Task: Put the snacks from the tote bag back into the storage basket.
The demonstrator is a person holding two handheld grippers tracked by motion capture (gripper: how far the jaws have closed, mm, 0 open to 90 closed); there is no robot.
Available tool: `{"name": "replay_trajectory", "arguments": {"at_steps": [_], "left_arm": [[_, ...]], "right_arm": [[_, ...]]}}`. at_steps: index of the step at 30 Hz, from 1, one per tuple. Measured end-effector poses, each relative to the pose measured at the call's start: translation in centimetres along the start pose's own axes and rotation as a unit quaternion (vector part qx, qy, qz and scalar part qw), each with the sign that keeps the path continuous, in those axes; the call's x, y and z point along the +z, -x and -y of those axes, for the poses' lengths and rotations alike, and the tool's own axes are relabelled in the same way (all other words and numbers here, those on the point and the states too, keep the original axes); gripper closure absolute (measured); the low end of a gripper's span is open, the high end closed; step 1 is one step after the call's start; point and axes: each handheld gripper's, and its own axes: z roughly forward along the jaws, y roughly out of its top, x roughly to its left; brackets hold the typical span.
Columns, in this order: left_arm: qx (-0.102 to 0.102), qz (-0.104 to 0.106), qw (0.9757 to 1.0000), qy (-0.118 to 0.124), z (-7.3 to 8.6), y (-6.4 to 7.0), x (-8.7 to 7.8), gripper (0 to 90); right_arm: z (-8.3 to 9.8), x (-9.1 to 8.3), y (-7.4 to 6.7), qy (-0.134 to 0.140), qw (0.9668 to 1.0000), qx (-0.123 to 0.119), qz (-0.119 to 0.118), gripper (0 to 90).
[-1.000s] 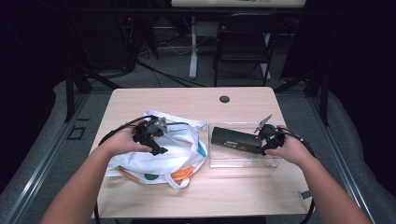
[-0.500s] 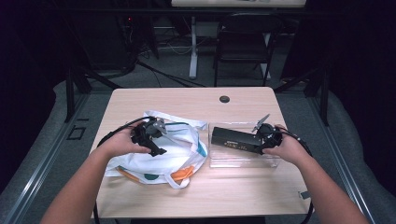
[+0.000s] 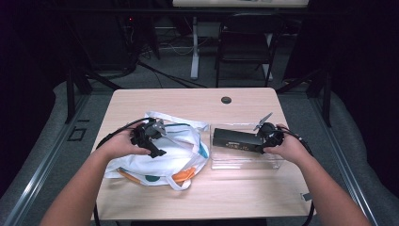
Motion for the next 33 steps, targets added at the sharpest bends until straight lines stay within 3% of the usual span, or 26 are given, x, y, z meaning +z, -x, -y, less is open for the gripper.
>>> {"name": "replay_trajectory", "arguments": {"at_steps": [4, 5, 6, 9, 20, 21, 24, 28, 33], "left_arm": [[0.0, 0.002, 1.0, -0.001, -0.1, 0.0, 0.0, 30.7], [0.0, 0.001, 1.0, -0.001, 0.0, 0.0, 0.1, 30.7], [0.0, 0.0, 1.0, -0.001, 0.0, 0.0, 0.1, 30.7], [-0.001, 0.0, 1.0, -0.001, 0.0, 0.0, 0.1, 30.7], [-0.005, 0.001, 1.0, -0.003, 0.5, 0.0, 0.0, 30.7], [-0.005, 0.0, 1.0, -0.002, 0.5, 0.0, 0.0, 30.7], [-0.005, 0.0, 1.0, -0.004, 0.6, 0.0, 0.0, 30.7], [-0.008, 0.001, 1.0, -0.002, 0.7, 0.0, 0.1, 30.7], [-0.008, 0.001, 1.0, -0.004, 0.7, 0.0, 0.2, 30.7]], "right_arm": [[-0.2, -0.1, 0.1, -0.008, 1.0, -0.004, 0.004, 36.1], [-0.2, 0.1, 0.0, 0.003, 1.0, 0.007, 0.004, 36.1], [-0.5, -0.1, 0.1, -0.011, 0.9999, -0.002, 0.005, 36.1], [-0.6, 0.1, 0.0, 0.003, 0.9999, 0.012, 0.002, 36.4], [-1.7, 0.5, 0.0, -0.007, 0.9997, 0.017, 0.013, 36.4], [-1.7, 0.7, 0.0, 0.003, 0.9994, 0.03, 0.013, 36.4], [-2.0, 0.6, 0.2, -0.003, 0.9994, 0.032, 0.013, 36.2], [-2.1, 0.9, 0.3, 0.01, 0.9984, 0.053, 0.013, 35.5], [-2.3, 1.0, 0.4, 0.006, 0.9981, 0.059, 0.018, 35.0]]}}
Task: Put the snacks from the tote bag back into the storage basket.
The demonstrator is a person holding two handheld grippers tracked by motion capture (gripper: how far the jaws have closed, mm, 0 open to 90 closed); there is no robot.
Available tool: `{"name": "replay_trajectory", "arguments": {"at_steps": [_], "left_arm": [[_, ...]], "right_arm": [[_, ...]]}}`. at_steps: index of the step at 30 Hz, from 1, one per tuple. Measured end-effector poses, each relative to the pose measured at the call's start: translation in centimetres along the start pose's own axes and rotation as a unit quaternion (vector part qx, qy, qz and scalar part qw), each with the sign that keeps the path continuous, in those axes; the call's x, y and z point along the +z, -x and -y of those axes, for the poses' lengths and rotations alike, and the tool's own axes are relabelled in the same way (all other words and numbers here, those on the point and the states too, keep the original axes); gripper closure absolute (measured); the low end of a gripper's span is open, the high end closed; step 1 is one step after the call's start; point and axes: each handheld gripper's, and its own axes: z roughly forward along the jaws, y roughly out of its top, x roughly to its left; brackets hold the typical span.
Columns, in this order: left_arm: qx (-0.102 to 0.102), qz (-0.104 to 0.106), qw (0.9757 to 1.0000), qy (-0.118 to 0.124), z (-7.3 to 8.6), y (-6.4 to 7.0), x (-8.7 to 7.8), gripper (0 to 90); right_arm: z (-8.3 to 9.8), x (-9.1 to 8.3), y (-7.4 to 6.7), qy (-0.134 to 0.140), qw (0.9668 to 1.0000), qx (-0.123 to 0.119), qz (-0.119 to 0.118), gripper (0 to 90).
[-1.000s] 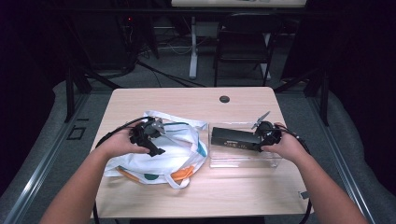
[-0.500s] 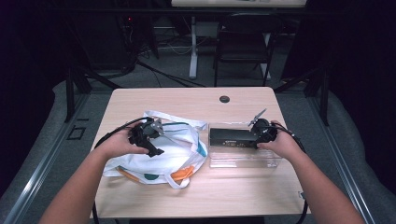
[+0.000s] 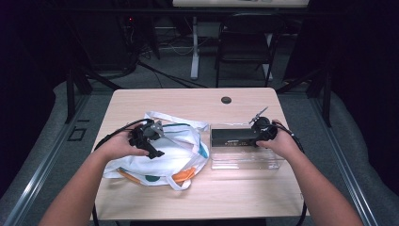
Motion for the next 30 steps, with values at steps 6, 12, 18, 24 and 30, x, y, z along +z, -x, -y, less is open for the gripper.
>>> {"name": "replay_trajectory", "arguments": {"at_steps": [6, 12, 18, 24, 30], "left_arm": [[0.0, 0.0, 1.0, 0.0, 0.0, 0.0, 0.0, 30.7], [-0.001, 0.0, 1.0, -0.001, 0.1, 0.1, -0.2, 30.7], [-0.001, -0.003, 1.0, 0.0, 0.0, 0.2, -0.2, 30.7], [0.0, -0.002, 1.0, 0.001, 0.0, 0.2, -0.4, 30.7], [-0.003, -0.004, 1.0, 0.001, -0.1, 0.2, -0.6, 30.7]], "right_arm": [[0.0, 0.0, 0.0, -0.002, 1.0, 0.0, 0.0, 34.8], [0.4, -0.6, 0.1, 0.007, 0.9999, 0.004, -0.007, 34.9], [0.8, -1.9, 0.2, 0.01, 0.9999, -0.006, -0.003, 35.8], [1.3, -2.7, -0.2, 0.017, 0.9998, -0.014, 0.001, 36.5], [1.4, -3.5, -0.9, 0.026, 0.9994, -0.021, -0.004, 36.9]]}}
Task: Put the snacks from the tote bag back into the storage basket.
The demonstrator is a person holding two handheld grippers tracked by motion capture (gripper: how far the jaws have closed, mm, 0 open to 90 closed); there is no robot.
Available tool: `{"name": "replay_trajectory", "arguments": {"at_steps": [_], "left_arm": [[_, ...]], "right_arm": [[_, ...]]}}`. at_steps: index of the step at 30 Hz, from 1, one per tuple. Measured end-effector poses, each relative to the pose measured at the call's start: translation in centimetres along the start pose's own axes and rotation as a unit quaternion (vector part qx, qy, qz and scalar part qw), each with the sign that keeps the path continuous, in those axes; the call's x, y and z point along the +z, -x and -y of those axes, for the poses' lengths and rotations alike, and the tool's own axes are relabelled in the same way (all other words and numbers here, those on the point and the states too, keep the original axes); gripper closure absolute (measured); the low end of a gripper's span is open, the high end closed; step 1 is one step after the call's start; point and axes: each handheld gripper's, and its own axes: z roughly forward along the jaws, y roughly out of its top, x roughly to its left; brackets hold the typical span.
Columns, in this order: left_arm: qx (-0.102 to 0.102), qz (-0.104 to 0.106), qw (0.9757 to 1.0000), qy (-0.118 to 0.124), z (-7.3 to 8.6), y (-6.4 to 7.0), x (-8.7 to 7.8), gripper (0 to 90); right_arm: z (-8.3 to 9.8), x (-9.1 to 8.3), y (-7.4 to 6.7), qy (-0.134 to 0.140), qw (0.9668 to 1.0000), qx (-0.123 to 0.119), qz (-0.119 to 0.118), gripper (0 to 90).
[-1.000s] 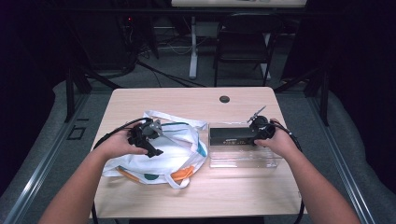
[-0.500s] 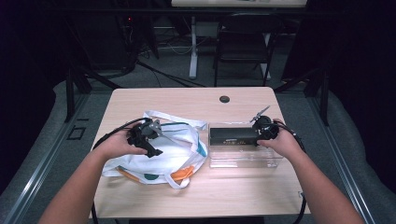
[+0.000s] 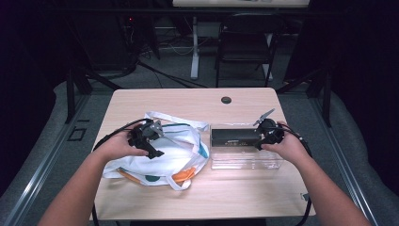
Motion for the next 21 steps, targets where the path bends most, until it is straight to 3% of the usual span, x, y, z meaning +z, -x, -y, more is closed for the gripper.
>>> {"name": "replay_trajectory", "arguments": {"at_steps": [9, 21], "left_arm": [[0.0, 0.0, 1.0, 0.001, 0.1, 0.1, -0.2, 30.8], [-0.007, -0.004, 1.0, 0.002, 0.4, 0.1, -0.2, 31.4]], "right_arm": [[-0.7, -1.4, -1.4, 0.013, 0.9997, -0.019, -0.003, 36.9], [-2.1, -2.7, -4.2, 0.026, 0.9978, -0.054, -0.027, 37.0]]}}
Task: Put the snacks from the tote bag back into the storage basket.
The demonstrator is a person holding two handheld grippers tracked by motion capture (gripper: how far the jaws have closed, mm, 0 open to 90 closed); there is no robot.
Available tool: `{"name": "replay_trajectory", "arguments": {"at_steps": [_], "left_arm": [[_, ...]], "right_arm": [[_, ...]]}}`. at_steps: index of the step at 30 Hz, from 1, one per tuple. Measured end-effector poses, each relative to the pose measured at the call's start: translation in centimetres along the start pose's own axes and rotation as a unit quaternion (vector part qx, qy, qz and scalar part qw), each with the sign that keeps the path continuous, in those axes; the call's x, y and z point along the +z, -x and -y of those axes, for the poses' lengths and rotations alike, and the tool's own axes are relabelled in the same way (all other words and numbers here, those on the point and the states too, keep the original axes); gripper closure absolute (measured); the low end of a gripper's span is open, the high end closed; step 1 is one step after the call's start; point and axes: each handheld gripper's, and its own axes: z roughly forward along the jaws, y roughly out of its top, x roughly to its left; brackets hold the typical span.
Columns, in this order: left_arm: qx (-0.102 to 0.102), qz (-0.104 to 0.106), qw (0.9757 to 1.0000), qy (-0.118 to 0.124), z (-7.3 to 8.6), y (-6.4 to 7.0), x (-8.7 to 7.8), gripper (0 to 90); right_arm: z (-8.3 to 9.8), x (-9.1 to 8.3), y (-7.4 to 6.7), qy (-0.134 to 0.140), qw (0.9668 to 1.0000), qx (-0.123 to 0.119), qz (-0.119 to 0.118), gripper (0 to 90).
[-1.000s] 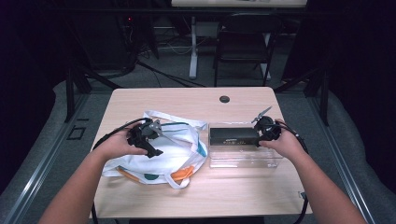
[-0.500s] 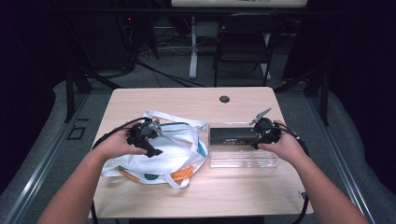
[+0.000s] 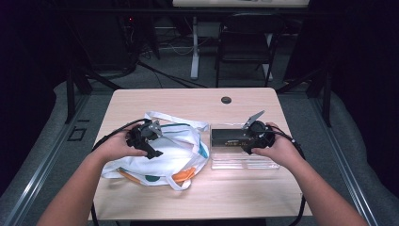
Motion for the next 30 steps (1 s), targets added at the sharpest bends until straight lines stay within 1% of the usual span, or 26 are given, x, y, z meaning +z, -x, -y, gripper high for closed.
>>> {"name": "replay_trajectory", "arguments": {"at_steps": [1, 4, 6, 8, 10, 12, 13, 14, 16, 18, 19, 21, 25, 27, 30], "left_arm": [[0.001, 0.001, 1.0, -0.001, 0.0, 0.0, 0.0, 31.6], [-0.001, 0.0, 1.0, 0.0, 0.2, -0.1, 0.0, 31.7], [-0.002, -0.001, 1.0, -0.001, 0.2, -0.1, -0.1, 31.7], [-0.004, -0.001, 1.0, 0.001, 0.3, -0.1, -0.1, 31.7], [-0.004, -0.001, 1.0, 0.001, 0.4, -0.1, -0.1, 31.7], [-0.004, 0.0, 1.0, 0.0, 0.4, -0.1, 0.0, 31.7], [-0.003, 0.0, 1.0, 0.0, 0.5, -0.1, 0.0, 31.7], [-0.004, 0.001, 1.0, 0.0, 0.5, -0.1, 0.0, 31.7], [-0.005, 0.0, 1.0, -0.001, 0.6, -0.1, 0.1, 31.7], [-0.006, 0.0, 1.0, -0.001, 0.6, -0.1, 0.1, 31.7], [-0.005, 0.0, 1.0, -0.001, 0.7, -0.1, 0.0, 31.7], [-0.005, -0.001, 1.0, -0.002, 0.7, -0.1, 0.0, 31.7], [-0.006, -0.001, 1.0, -0.001, 0.8, -0.1, -0.1, 31.7], [-0.006, -0.002, 1.0, 0.0, 0.8, -0.1, -0.1, 31.7], [-0.007, -0.001, 1.0, 0.0, 0.9, -0.1, -0.1, 31.7]], "right_arm": [[-0.1, 0.0, -0.3, 0.004, 1.0, 0.0, 0.0, 37.0], [-0.6, -0.2, -0.8, 0.005, 0.9999, -0.009, -0.006, 37.0], [-0.8, -0.2, -1.2, 0.014, 0.9998, -0.012, -0.009, 36.9], [-1.1, -0.2, -1.6, 0.016, 0.9997, -0.018, -0.011, 36.9], [-1.4, -0.2, -2.1, 0.023, 0.9994, -0.02, -0.016, 37.0], [-1.7, -0.3, -2.5, 0.024, 0.9992, -0.028, -0.018, 36.9], [-1.8, -0.3, -2.7, 0.029, 0.999, -0.027, -0.02, 36.9], [-2.0, -0.4, -2.9, 0.025, 0.9989, -0.033, -0.021, 37.0], [-2.2, -0.5, -3.3, 0.029, 0.9985, -0.04, -0.025, 36.9], [-2.4, -0.5, -3.8, 0.04, 0.9981, -0.037, -0.029, 37.0], [-2.6, -0.6, -4.0, 0.036, 0.9978, -0.046, -0.031, 37.0], [-2.8, -0.6, -4.5, 0.042, 0.9973, -0.048, -0.035, 37.0], [-3.1, -0.7, -5.4, 0.049, 0.996, -0.06, -0.044, 37.0], [-3.2, -0.6, -6.0, 0.055, 0.9954, -0.062, -0.049, 37.0], [-3.3, -0.6, -6.6, 0.051, 0.9945, -0.074, -0.053, 36.9]]}}
